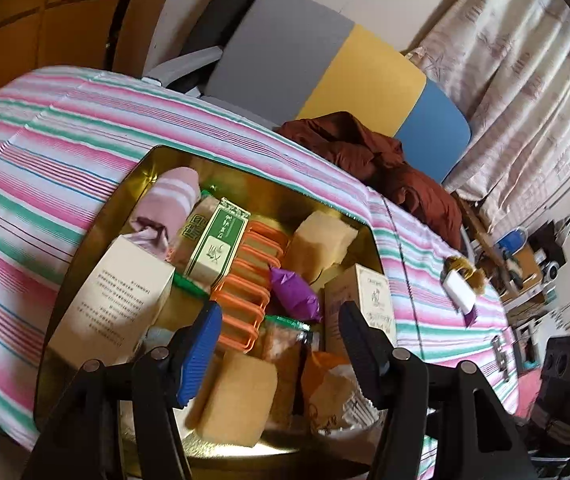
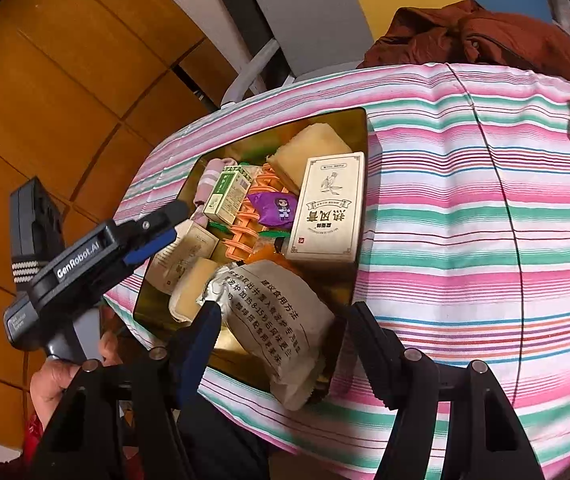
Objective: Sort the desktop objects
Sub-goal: 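Carry snack bag and candy pack over the gold tray and release both, then withdraw both tools from the gold tray toward the white sponge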
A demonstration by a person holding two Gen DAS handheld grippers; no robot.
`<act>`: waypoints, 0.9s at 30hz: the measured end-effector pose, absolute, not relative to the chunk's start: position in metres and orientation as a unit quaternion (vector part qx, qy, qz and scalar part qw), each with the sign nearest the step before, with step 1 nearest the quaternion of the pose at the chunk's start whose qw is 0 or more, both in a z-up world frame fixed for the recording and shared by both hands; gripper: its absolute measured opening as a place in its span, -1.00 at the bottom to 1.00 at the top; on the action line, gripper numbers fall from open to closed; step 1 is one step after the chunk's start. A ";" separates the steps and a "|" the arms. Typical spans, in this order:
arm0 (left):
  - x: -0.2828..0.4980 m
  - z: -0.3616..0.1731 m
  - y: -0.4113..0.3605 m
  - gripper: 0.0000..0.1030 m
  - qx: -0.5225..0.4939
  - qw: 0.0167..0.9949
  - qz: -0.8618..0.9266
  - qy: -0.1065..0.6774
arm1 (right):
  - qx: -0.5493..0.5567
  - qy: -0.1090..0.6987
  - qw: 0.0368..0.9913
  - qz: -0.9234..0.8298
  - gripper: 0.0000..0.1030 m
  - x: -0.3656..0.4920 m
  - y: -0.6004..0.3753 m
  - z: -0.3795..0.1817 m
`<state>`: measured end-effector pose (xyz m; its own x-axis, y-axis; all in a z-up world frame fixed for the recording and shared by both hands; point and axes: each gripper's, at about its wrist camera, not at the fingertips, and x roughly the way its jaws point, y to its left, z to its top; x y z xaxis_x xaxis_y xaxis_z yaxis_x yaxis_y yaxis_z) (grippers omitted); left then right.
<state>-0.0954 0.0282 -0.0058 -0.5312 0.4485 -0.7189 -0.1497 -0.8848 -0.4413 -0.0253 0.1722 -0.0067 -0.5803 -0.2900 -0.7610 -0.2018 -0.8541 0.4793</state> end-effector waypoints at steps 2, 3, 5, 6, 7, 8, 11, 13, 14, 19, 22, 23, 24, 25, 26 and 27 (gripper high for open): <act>-0.090 -0.003 0.032 0.20 -0.450 0.177 0.861 -0.157 | 0.455 -0.271 0.024 -0.848 0.30 -0.027 0.170 -0.005; -0.087 -0.002 0.035 0.20 -0.450 0.180 0.861 -0.152 | 0.454 -0.273 0.023 -0.848 0.30 -0.026 0.172 -0.005; -0.082 0.002 0.042 0.20 -0.450 0.183 0.862 -0.142 | 0.453 -0.277 0.023 -0.847 0.30 -0.024 0.175 -0.005; -0.080 0.003 0.045 0.20 -0.451 0.185 0.862 -0.139 | 0.452 -0.278 0.022 -0.847 0.30 -0.023 0.176 -0.006; -0.078 0.004 0.049 0.20 -0.453 0.188 0.861 -0.136 | 0.450 -0.282 0.018 -0.847 0.31 -0.021 0.180 -0.006; -0.076 0.005 0.052 0.20 -0.454 0.191 0.860 -0.135 | 0.449 -0.284 0.016 -0.847 0.31 -0.020 0.182 -0.006; -0.071 0.008 0.066 0.20 -0.459 0.210 0.853 -0.131 | 0.445 -0.289 0.009 -0.848 0.33 -0.014 0.192 -0.006; -0.067 0.009 0.079 0.20 -0.465 0.237 0.842 -0.135 | 0.442 -0.292 0.002 -0.848 0.33 -0.010 0.201 -0.006; -0.064 0.011 0.086 0.20 -0.465 0.245 0.840 -0.131 | 0.442 -0.294 -0.002 -0.848 0.33 -0.008 0.205 -0.007; -0.052 0.016 0.126 0.20 -0.466 0.279 0.835 -0.091 | 0.436 -0.309 -0.024 -0.845 0.33 0.005 0.234 -0.011; -0.045 0.017 0.154 0.20 -0.470 0.300 0.828 -0.064 | 0.434 -0.313 -0.041 -0.844 0.34 0.015 0.254 -0.014; -0.042 0.016 0.164 0.20 -0.474 0.304 0.825 -0.052 | 0.433 -0.315 -0.045 -0.843 0.36 0.017 0.260 -0.015; -0.039 0.015 0.171 0.20 -0.475 0.306 0.824 -0.045 | 0.432 -0.316 -0.049 -0.843 0.37 0.019 0.266 -0.016; -0.037 0.015 0.179 0.20 -0.476 0.311 0.821 -0.038 | 0.431 -0.318 -0.057 -0.843 0.38 0.023 0.275 -0.016; -0.035 0.014 0.187 0.20 -0.479 0.315 0.819 -0.030 | 0.430 -0.317 -0.064 -0.843 0.38 0.026 0.282 -0.017; -0.034 0.013 0.192 0.20 -0.481 0.317 0.817 -0.024 | 0.430 -0.317 -0.068 -0.842 0.38 0.028 0.286 -0.017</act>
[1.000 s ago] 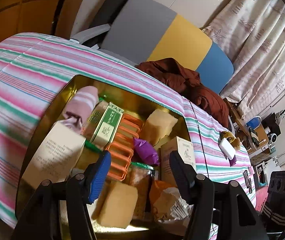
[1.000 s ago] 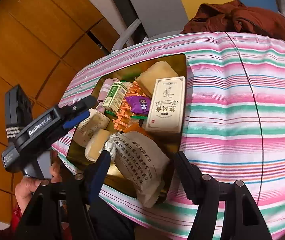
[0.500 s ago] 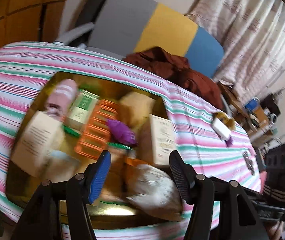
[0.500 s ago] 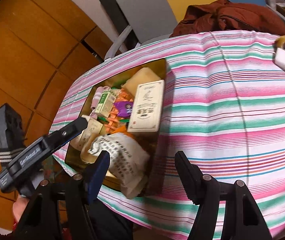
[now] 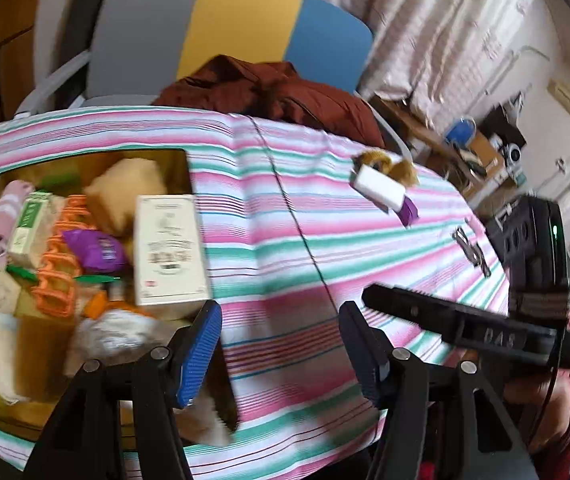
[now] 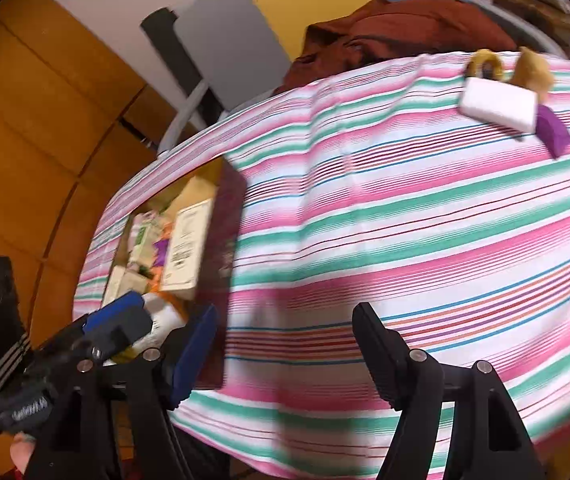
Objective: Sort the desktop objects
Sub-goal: 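Withdraw both tools from the gold tray toward the white sponge, then grasp the purple cloth with the right tool while the left grasps the white sponge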
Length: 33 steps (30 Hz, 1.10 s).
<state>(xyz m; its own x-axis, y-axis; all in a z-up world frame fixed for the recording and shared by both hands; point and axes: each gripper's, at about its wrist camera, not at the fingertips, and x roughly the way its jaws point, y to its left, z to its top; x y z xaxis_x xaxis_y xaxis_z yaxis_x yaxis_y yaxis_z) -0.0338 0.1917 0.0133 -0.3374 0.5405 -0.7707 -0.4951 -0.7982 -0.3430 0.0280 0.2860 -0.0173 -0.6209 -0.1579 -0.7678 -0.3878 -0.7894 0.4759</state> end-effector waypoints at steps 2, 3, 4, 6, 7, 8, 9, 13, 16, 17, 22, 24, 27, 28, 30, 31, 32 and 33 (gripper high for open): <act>-0.031 0.012 0.206 0.20 -0.483 0.316 0.817 -0.004 | -0.428 0.320 0.082 0.841 0.38 0.035 0.300 -0.018; -0.030 0.012 0.210 0.20 -0.483 0.314 0.818 0.005 | -0.427 0.321 0.088 0.841 0.38 0.037 0.306 -0.019; -0.030 0.012 0.215 0.20 -0.483 0.312 0.818 0.014 | -0.426 0.320 0.096 0.841 0.38 0.040 0.314 -0.019; -0.028 0.012 0.227 0.20 -0.483 0.308 0.819 0.033 | -0.425 0.317 0.106 0.841 0.38 0.044 0.325 -0.018; -0.028 0.012 0.229 0.20 -0.484 0.308 0.819 0.038 | -0.425 0.314 0.113 0.842 0.38 0.046 0.333 -0.017; -0.028 0.012 0.234 0.20 -0.484 0.306 0.819 0.044 | -0.425 0.311 0.118 0.842 0.39 0.047 0.339 -0.016; -0.028 0.011 0.239 0.20 -0.483 0.305 0.819 0.050 | -0.426 0.308 0.124 0.841 0.39 0.048 0.345 -0.016; -0.028 0.009 0.254 0.20 -0.482 0.298 0.820 0.071 | -0.432 0.296 0.156 0.837 0.39 0.051 0.379 -0.016; -0.030 0.006 0.266 0.20 -0.484 0.290 0.821 0.089 | -0.440 0.286 0.188 0.830 0.41 0.051 0.411 -0.019; -0.031 0.004 0.270 0.20 -0.487 0.287 0.820 0.093 | -0.445 0.279 0.201 0.827 0.44 0.050 0.426 -0.021; -0.040 -0.006 0.287 0.20 -0.502 0.282 0.812 0.099 | -0.469 0.258 0.260 0.804 0.48 0.047 0.487 -0.036; -0.042 -0.011 0.294 0.20 -0.508 0.282 0.808 0.101 | -0.477 0.253 0.283 0.793 0.48 0.047 0.515 -0.044; -0.045 -0.018 0.305 0.20 -0.517 0.286 0.801 0.102 | -0.485 0.249 0.309 0.779 0.48 0.044 0.549 -0.057; -0.046 -0.019 0.308 0.20 -0.518 0.288 0.799 0.100 | -0.485 0.249 0.318 0.775 0.47 0.043 0.559 -0.061; -0.048 -0.023 0.316 0.20 -0.521 0.292 0.796 0.098 | -0.485 0.257 0.324 0.771 0.47 0.040 0.576 -0.068; -0.049 -0.025 0.319 0.20 -0.524 0.290 0.795 0.097 | -0.484 0.260 0.319 0.773 0.47 0.035 0.581 -0.071; -0.051 -0.028 0.324 0.20 -0.529 0.293 0.791 0.093 | -0.484 0.260 0.312 0.775 0.47 0.031 0.583 -0.073; -0.053 -0.030 0.327 0.20 -0.532 0.295 0.788 0.091 | -0.485 0.261 0.305 0.777 0.47 0.026 0.585 -0.076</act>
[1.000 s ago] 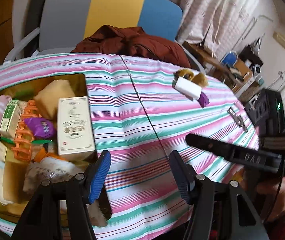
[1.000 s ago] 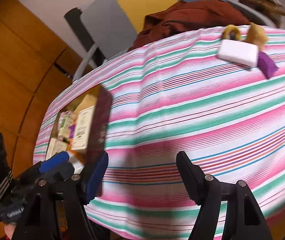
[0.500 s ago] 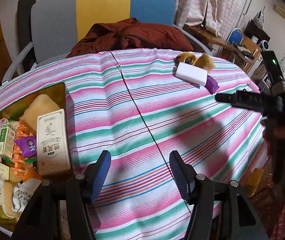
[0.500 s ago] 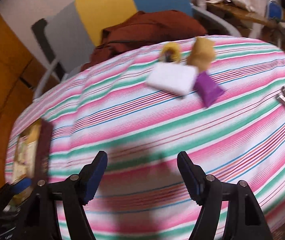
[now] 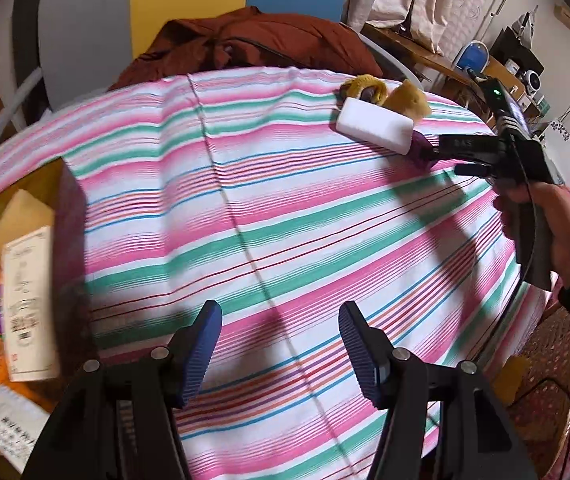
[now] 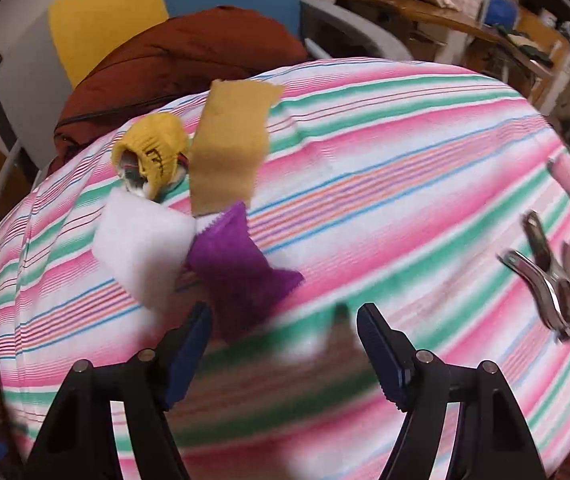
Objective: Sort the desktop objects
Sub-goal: 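Grasp the purple cloth with the right tool while the left grasps the white sponge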
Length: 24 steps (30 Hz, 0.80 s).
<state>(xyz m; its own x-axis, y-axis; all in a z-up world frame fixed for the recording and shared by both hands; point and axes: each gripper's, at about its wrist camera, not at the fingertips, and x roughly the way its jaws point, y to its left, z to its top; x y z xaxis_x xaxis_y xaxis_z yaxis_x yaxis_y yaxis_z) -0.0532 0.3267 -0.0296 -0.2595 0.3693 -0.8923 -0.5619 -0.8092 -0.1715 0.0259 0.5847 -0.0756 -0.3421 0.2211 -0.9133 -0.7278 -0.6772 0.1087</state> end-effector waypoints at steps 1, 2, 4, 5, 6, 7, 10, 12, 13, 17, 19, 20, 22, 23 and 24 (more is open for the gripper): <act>-0.055 -0.032 0.331 0.20 -0.536 0.296 0.786 0.088 | -0.487 0.260 0.298 0.779 0.45 0.021 0.586 -0.078; -0.056 -0.034 0.335 0.20 -0.538 0.296 0.784 0.089 | -0.489 0.252 0.289 0.783 0.44 0.014 0.586 -0.079; -0.058 -0.037 0.344 0.20 -0.541 0.299 0.781 0.089 | -0.507 0.215 0.280 0.787 0.24 -0.001 0.584 -0.083; -0.058 -0.038 0.347 0.20 -0.542 0.300 0.780 0.090 | -0.520 0.195 0.281 0.783 0.15 -0.007 0.580 -0.087; -0.059 -0.039 0.349 0.20 -0.544 0.299 0.779 0.090 | -0.530 0.175 0.280 0.781 0.15 -0.013 0.579 -0.091; -0.061 -0.040 0.350 0.20 -0.546 0.298 0.778 0.088 | -0.527 0.171 0.279 0.785 0.08 -0.015 0.576 -0.090; -0.067 -0.043 0.351 0.20 -0.553 0.290 0.778 0.072 | -0.526 0.198 0.230 0.795 0.06 -0.019 0.569 -0.087; -0.073 -0.046 0.351 0.20 -0.560 0.280 0.777 0.062 | -0.536 0.192 0.189 0.800 0.05 -0.024 0.552 -0.085; -0.077 -0.047 0.351 0.20 -0.563 0.277 0.777 0.059 | -0.540 0.199 0.163 0.801 0.05 -0.026 0.544 -0.084; -0.090 -0.043 0.356 0.20 -0.563 0.265 0.782 0.039 | -0.537 0.221 0.165 0.797 0.05 -0.015 0.540 -0.075; -0.099 -0.041 0.364 0.21 -0.561 0.259 0.786 0.028 | -0.528 0.215 0.197 0.798 0.05 -0.004 0.548 -0.069; -0.104 -0.040 0.370 0.21 -0.562 0.262 0.784 0.020 | -0.529 0.203 0.228 0.792 0.05 0.002 0.555 -0.067; -0.112 -0.039 0.381 0.23 -0.563 0.265 0.783 0.011 | -0.532 0.188 0.269 0.780 0.05 0.010 0.564 -0.065; -0.117 -0.039 0.391 0.29 -0.565 0.272 0.779 0.002 | -0.530 0.191 0.287 0.775 0.05 0.015 0.572 -0.064; -0.120 -0.040 0.399 0.31 -0.569 0.279 0.774 -0.003 | -0.523 0.202 0.299 0.772 0.05 0.021 0.579 -0.062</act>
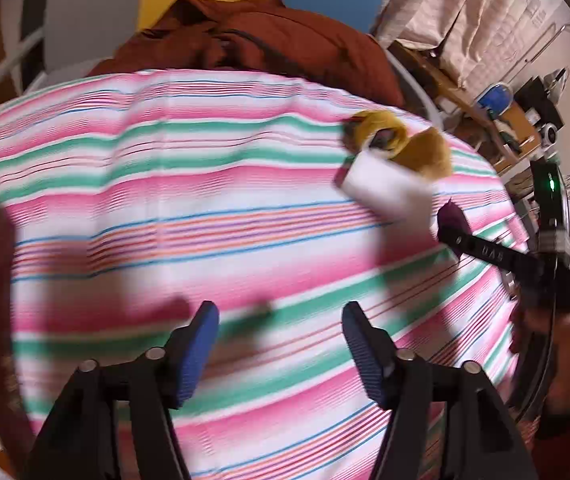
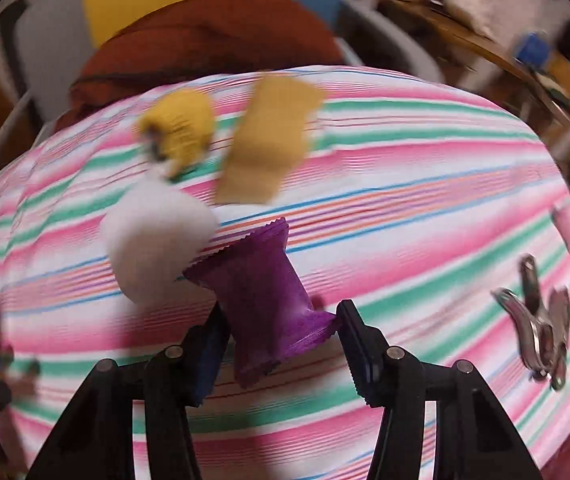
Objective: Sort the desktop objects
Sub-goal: 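Grasp the purple cloth with the right tool while the left grasps the white sponge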
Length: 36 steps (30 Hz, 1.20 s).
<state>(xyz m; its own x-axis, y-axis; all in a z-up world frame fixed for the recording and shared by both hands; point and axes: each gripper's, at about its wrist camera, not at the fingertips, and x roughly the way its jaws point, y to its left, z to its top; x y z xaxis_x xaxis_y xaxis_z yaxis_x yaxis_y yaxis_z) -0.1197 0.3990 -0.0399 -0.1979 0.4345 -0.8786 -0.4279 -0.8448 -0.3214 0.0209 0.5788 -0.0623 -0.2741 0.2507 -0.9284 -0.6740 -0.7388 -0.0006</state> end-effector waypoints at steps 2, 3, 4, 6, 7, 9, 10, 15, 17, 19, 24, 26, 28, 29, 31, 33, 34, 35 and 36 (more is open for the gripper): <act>-0.126 -0.042 0.417 0.32 -0.574 0.290 0.766 -0.012 | -0.506 0.219 0.318 0.771 0.05 0.031 0.587 -0.057; -0.128 -0.043 0.423 0.33 -0.576 0.296 0.762 -0.014 | -0.499 0.223 0.324 0.772 0.05 0.031 0.589 -0.055; -0.130 -0.044 0.432 0.33 -0.577 0.300 0.759 -0.013 | -0.490 0.225 0.330 0.775 0.05 0.034 0.593 -0.052; -0.130 -0.046 0.442 0.33 -0.571 0.303 0.763 -0.007 | -0.486 0.204 0.346 0.777 0.05 0.029 0.596 -0.051; -0.129 -0.047 0.445 0.33 -0.569 0.302 0.765 -0.004 | -0.490 0.184 0.353 0.775 0.05 0.019 0.594 -0.055; -0.126 -0.049 0.446 0.33 -0.570 0.301 0.765 -0.007 | -0.506 0.157 0.360 0.767 0.05 0.005 0.596 -0.065; -0.125 -0.051 0.444 0.33 -0.573 0.301 0.762 -0.013 | -0.512 0.156 0.356 0.766 0.05 0.005 0.595 -0.067; -0.129 -0.053 0.430 0.33 -0.578 0.283 0.765 -0.023 | -0.542 0.127 0.296 0.776 0.02 -0.012 0.573 -0.081; -0.134 -0.050 0.421 0.33 -0.573 0.269 0.773 -0.027 | -0.549 0.167 0.223 0.788 0.02 -0.015 0.560 -0.080; -0.139 -0.046 0.413 0.33 -0.568 0.253 0.783 -0.031 | -0.547 0.204 0.162 0.796 0.01 -0.016 0.544 -0.076; -0.155 -0.051 0.416 0.42 -0.579 0.235 0.780 -0.037 | -0.526 0.195 0.212 0.800 0.01 -0.005 0.552 -0.059; -0.159 -0.055 0.434 0.46 -0.587 0.246 0.771 -0.024 | -0.532 0.199 0.241 0.787 0.01 0.001 0.563 -0.063; -0.161 -0.060 0.453 0.46 -0.598 0.252 0.761 0.000 | -0.534 0.206 0.252 0.780 0.01 0.005 0.566 -0.064; -0.160 -0.061 0.461 0.46 -0.599 0.255 0.759 0.003 | -0.532 0.213 0.253 0.780 0.01 0.006 0.567 -0.063; -0.160 -0.064 0.479 0.47 -0.597 0.258 0.759 0.021 | -0.531 0.218 0.254 0.779 0.01 0.008 0.566 -0.064; -0.158 -0.065 0.494 0.47 -0.578 0.256 0.773 0.051 | -0.533 0.215 0.257 0.777 0.01 0.007 0.567 -0.066; -0.157 -0.067 0.501 0.47 -0.569 0.258 0.778 0.069 | -0.535 0.214 0.256 0.776 0.01 0.006 0.570 -0.068; -0.154 -0.070 0.510 0.47 -0.562 0.259 0.780 0.095 | -0.538 0.214 0.254 0.775 0.01 0.005 0.569 -0.070; -0.154 -0.074 0.514 0.47 -0.559 0.259 0.780 0.106 | -0.540 0.213 0.252 0.774 0.01 0.003 0.571 -0.072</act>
